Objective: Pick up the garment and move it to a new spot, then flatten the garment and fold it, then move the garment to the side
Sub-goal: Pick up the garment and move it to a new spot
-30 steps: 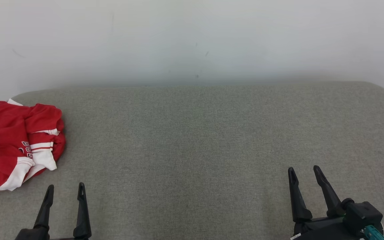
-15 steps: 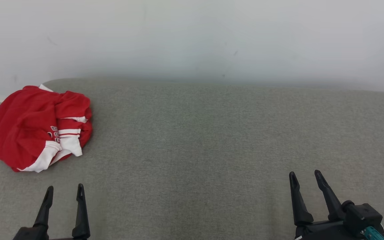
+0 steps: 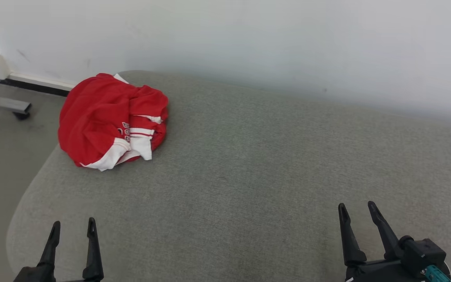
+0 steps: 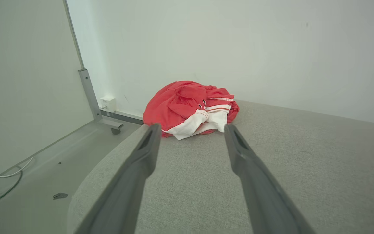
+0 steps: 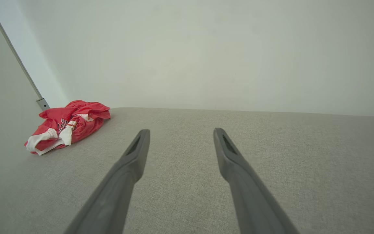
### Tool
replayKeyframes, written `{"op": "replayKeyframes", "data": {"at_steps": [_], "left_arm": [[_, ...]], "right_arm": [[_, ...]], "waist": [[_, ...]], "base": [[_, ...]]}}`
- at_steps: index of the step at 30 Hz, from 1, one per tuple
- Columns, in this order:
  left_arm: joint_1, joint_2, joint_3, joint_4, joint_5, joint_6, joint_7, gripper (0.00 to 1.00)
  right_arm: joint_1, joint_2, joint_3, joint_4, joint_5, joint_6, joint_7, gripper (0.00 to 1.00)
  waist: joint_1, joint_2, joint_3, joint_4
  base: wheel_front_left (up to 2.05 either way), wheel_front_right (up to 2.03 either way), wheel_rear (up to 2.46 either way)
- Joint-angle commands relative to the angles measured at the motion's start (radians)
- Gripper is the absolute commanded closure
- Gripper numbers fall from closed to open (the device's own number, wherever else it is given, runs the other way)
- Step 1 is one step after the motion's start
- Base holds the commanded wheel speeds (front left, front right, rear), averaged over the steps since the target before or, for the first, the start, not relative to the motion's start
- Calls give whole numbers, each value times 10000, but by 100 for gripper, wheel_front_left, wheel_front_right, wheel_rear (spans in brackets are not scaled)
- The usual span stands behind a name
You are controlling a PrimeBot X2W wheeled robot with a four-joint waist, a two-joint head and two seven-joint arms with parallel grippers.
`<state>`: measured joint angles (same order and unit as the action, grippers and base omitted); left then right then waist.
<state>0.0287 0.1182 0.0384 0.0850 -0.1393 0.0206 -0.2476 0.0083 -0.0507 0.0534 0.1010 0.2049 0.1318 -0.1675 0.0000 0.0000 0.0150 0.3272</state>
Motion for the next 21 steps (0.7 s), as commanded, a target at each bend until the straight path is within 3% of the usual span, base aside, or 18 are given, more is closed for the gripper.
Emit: {"op": "replayKeyframes", "data": {"at_steps": [1, 12, 21], "left_arm": [[-74, 41, 0, 32, -70, 31, -58, 0], [132, 88, 43, 64, -111, 142, -117, 0], [221, 75, 221, 32, -226, 273, -167, 0]], "right_arm": [[5, -3, 18, 15, -38, -21, -8, 0], [63, -1, 144, -61, -126, -21, 16, 0], [-104, -134, 312, -96, -68, -21, 124, 0]], "waist": [[0, 0, 18, 721], [0, 0, -54, 1754], [0, 0, 55, 1832]], "base": [[0, 0, 0], [0, 0, 0], [0, 0, 0]]}}
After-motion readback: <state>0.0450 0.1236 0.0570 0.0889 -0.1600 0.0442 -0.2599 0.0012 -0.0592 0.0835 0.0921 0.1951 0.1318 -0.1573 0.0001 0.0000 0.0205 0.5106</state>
